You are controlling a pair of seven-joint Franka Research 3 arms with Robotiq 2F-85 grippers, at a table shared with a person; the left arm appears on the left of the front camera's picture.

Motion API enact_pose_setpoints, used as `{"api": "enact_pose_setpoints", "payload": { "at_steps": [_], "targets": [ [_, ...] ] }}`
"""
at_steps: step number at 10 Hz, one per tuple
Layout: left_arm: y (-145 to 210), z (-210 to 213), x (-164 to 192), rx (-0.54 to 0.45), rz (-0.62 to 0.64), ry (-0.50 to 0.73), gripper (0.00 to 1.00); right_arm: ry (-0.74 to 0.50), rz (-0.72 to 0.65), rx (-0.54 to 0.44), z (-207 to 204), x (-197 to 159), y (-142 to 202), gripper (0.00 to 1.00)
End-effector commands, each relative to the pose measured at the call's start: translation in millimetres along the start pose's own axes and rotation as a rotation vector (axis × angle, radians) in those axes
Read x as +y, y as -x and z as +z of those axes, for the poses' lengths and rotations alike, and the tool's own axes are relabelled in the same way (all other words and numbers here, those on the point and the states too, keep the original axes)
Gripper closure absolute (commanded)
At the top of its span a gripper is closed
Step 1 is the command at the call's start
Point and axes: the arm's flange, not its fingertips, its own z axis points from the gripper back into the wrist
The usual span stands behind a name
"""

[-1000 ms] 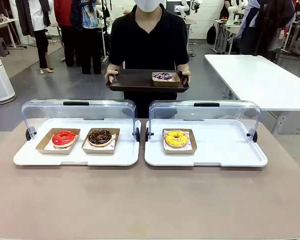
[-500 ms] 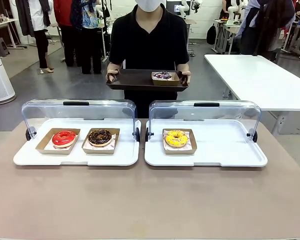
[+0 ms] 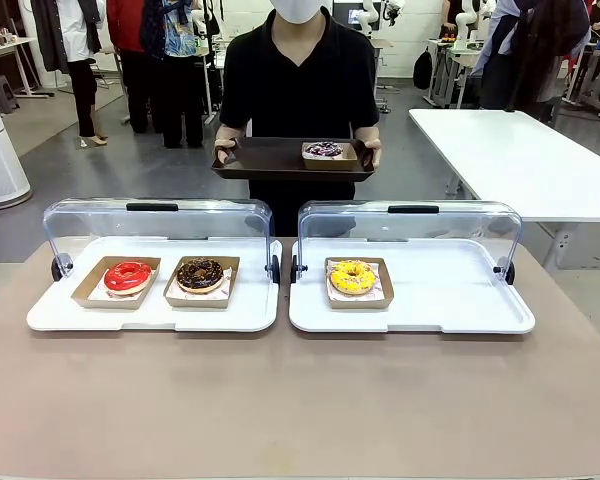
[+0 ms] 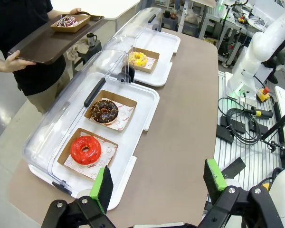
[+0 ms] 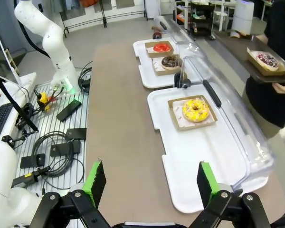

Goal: Provide the desired donut to the person.
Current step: Pick up and lift the Paper togo box containing the Donut pointed at by the person.

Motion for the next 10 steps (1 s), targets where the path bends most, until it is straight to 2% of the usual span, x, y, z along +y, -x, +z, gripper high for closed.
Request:
{"api": "enact_pose_setpoints", "payload": {
  "at_steps": [1,10],
  "targets": [
    [-1.5,-0.1,-1.4,-0.005,-0.004,0.001,0.0,-0.005,-0.009,-0.006,-2.9,1.7,1.2,0.0],
    [-1.5,-0.1,-1.4,-0.005,-0.004,0.001,0.0,-0.005,-0.009,-0.006,-2.9,1.7,1.2,0.0]
  ]
}}
